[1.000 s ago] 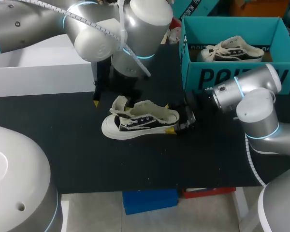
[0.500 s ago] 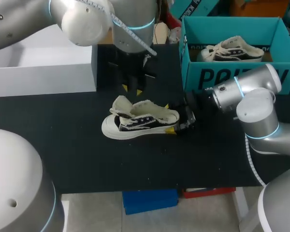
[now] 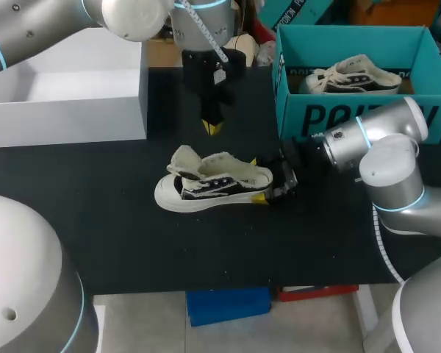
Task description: Take the shoe out of the shoebox, open the shoe tongue, remove and reinsert the insole, then place the shoe into the shoebox
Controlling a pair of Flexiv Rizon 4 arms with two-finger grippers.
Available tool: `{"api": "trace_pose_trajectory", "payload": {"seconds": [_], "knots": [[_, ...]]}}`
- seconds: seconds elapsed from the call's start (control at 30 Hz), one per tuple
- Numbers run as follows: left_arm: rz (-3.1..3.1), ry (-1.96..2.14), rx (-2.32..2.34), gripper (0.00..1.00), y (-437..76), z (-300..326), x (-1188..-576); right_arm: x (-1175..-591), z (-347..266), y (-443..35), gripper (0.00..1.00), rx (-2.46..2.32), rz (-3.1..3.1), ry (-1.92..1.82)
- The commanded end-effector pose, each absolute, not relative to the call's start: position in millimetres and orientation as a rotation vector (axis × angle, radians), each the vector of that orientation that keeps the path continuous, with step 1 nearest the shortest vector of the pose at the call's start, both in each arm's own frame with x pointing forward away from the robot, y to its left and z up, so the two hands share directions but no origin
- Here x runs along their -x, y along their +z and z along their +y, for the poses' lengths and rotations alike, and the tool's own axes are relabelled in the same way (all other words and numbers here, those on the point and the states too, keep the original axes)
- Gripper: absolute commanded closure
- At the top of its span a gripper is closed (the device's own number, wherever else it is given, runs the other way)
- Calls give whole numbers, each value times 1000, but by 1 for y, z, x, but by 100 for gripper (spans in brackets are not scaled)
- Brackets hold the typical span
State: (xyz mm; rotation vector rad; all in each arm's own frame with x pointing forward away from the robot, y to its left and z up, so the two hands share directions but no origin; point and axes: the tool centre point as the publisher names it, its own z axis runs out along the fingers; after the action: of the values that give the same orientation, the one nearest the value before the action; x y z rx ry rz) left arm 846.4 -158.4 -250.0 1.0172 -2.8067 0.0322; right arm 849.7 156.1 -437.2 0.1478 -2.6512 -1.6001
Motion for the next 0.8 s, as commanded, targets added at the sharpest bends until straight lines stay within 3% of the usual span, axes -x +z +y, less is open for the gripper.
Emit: {"api": "trace_pose_trajectory", "payload": {"seconds": [0.03,0.8], "knots": [[-2755,33,-637,100,-252,-158,-854,-851,156,-439,100,-146,-2651,-1599],[-2761,291,-353,100,-274,-178,-876,-851,156,-439,100,-146,-2651,-1599]]}}
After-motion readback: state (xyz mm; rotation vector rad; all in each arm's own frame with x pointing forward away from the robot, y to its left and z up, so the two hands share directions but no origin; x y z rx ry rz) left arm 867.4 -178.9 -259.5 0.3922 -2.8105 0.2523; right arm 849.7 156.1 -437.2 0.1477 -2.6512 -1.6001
